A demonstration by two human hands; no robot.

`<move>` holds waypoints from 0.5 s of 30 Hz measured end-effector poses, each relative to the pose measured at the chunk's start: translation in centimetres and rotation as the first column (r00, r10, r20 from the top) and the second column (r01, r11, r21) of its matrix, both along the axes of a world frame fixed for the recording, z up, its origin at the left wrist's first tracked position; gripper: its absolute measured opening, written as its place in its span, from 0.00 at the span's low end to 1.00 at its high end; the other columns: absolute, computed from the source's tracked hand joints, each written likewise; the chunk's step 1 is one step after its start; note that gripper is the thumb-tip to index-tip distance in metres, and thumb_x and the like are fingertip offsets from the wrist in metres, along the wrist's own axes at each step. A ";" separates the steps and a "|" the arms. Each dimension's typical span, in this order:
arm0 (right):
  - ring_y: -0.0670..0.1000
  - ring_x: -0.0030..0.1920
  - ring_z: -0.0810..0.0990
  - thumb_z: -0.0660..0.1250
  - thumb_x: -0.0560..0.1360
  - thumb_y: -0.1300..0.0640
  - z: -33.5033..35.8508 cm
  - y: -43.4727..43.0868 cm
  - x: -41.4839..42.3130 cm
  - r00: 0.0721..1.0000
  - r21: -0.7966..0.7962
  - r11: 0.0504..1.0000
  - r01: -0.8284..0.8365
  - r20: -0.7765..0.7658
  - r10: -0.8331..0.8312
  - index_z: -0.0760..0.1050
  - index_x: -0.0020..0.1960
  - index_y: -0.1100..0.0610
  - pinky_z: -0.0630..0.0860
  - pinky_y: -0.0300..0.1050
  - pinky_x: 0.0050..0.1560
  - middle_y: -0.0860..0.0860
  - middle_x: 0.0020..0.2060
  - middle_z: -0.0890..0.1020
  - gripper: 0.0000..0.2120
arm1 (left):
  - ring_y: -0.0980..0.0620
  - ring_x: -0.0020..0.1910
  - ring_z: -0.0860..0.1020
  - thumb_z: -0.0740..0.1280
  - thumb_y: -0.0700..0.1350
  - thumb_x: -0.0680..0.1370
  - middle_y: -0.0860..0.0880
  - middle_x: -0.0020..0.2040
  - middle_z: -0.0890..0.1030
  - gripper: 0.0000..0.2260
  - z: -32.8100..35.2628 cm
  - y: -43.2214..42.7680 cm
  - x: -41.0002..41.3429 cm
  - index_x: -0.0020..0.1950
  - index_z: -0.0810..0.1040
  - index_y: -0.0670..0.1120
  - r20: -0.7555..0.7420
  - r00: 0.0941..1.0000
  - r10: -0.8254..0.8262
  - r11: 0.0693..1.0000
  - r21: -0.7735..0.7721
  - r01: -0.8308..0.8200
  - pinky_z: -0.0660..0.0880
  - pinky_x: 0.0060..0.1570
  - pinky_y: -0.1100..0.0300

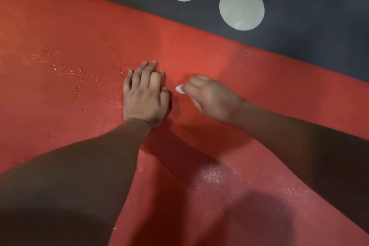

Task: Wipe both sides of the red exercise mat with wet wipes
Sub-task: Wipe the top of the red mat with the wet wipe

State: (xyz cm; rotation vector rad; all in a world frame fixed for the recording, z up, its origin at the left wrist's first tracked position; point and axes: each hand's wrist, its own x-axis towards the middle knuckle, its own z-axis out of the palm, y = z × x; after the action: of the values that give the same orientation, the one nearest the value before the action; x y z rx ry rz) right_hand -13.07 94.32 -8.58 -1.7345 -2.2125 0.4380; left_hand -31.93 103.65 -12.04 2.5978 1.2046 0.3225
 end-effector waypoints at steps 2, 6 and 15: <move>0.59 0.47 0.75 0.57 0.83 0.56 0.1 -0.3 1.2 0.994 -0.004 0.997 -0.072 0.087 0.072 0.76 0.54 0.61 0.73 0.53 0.51 0.58 0.45 0.76 0.12 | 0.45 0.78 0.62 0.61 0.49 0.78 0.47 0.76 0.69 0.18 0.0 0.0 0.0 0.65 0.75 0.45 -0.008 1.000 0.005 1.000 0.004 -0.005 0.54 0.77 0.42; 0.65 0.43 0.76 0.57 0.80 0.58 -0.4 1.7 4.2 0.906 0.120 0.911 0.394 0.113 -0.407 0.74 0.49 0.62 0.68 0.55 0.46 0.62 0.42 0.77 0.10 | 0.46 0.79 0.60 0.61 0.49 0.78 0.48 0.77 0.69 0.19 0.1 0.0 -0.1 0.67 0.75 0.45 -0.021 1.000 0.018 1.000 -0.019 -0.019 0.52 0.78 0.44; 0.57 0.45 0.76 0.60 0.78 0.58 1.1 -6.0 -3.0 0.987 -0.060 0.990 -0.125 0.093 0.130 0.76 0.56 0.58 0.75 0.51 0.49 0.55 0.43 0.76 0.10 | 0.46 0.79 0.57 0.59 0.51 0.78 0.48 0.77 0.66 0.19 0.5 0.4 0.2 0.67 0.73 0.46 -0.060 0.998 0.013 0.994 -0.109 -0.019 0.48 0.77 0.46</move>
State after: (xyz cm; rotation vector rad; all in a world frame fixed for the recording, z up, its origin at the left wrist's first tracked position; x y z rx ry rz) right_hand -16.05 88.37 -7.48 -1.6796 -2.4113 0.4562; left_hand -31.73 104.03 -11.58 2.5210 1.2271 0.1784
